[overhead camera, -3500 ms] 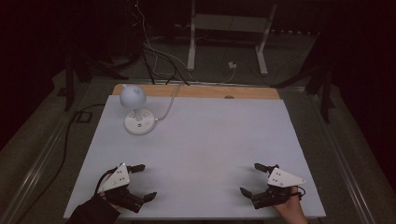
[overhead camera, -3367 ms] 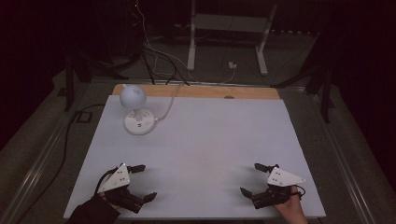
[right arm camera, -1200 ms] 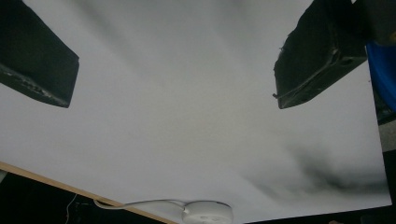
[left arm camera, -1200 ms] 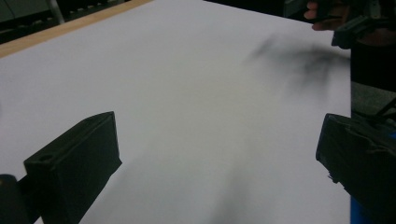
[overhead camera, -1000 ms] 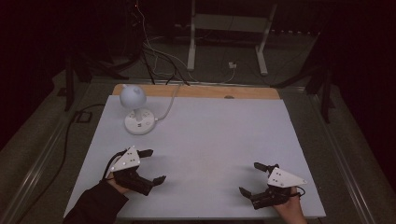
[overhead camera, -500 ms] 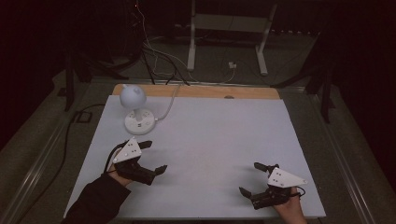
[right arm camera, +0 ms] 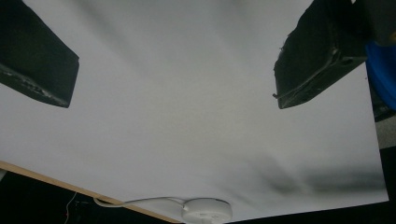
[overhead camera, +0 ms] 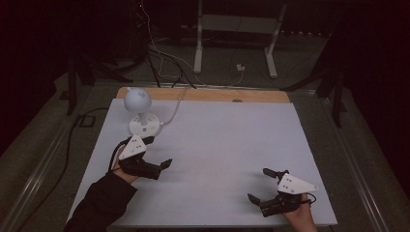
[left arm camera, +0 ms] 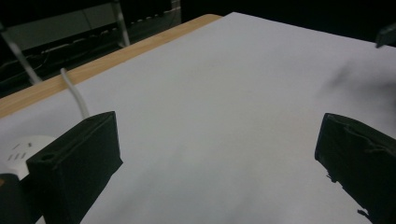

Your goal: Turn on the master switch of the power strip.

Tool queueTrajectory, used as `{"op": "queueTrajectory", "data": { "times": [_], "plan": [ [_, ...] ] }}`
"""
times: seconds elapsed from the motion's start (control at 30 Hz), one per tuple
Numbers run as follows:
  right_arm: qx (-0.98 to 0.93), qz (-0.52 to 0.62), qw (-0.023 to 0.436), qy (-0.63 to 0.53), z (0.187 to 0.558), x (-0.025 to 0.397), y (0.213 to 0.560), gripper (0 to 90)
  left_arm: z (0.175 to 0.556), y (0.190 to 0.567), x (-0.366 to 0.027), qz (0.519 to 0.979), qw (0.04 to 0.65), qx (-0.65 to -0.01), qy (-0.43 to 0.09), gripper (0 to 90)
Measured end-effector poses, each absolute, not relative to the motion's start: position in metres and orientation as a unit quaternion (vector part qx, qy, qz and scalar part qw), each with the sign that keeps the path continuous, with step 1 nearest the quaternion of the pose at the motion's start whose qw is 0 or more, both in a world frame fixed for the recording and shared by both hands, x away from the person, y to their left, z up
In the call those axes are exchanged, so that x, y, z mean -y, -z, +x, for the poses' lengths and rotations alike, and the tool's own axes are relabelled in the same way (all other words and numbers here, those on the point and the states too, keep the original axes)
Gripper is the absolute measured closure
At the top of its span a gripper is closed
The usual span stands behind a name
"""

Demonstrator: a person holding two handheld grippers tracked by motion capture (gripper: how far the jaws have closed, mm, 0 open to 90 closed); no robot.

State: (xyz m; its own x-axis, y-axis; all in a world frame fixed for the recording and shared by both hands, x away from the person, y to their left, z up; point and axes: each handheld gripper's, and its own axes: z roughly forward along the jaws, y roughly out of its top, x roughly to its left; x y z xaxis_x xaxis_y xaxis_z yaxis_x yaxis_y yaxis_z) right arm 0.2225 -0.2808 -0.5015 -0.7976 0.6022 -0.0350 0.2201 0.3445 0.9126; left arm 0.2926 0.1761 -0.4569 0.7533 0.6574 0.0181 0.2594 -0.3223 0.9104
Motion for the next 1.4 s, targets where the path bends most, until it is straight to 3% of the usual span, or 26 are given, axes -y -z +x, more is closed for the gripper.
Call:
{"op": "queueTrajectory", "data": {
  "times": [0.77, 1.13, 1.4],
  "plan": [
    [-0.799, 0.259, 0.181, -0.511, 0.223, 0.281, 0.502, 0.0, 0.339, 0.464, -0.173, 0.747, 0.465, -0.385, -0.279, 0.7],
    [-0.799, 0.258, 0.182, -0.512, 0.222, 0.28, 0.502, 0.0, 0.352, 0.47, -0.174, 0.726, 0.468, -0.419, -0.28, 0.7],
    [-0.798, 0.257, 0.181, -0.514, 0.222, 0.28, 0.502, 0.0, 0.362, 0.479, -0.168, 0.741, 0.444, -0.416, -0.283, 0.6]
  ]
}}
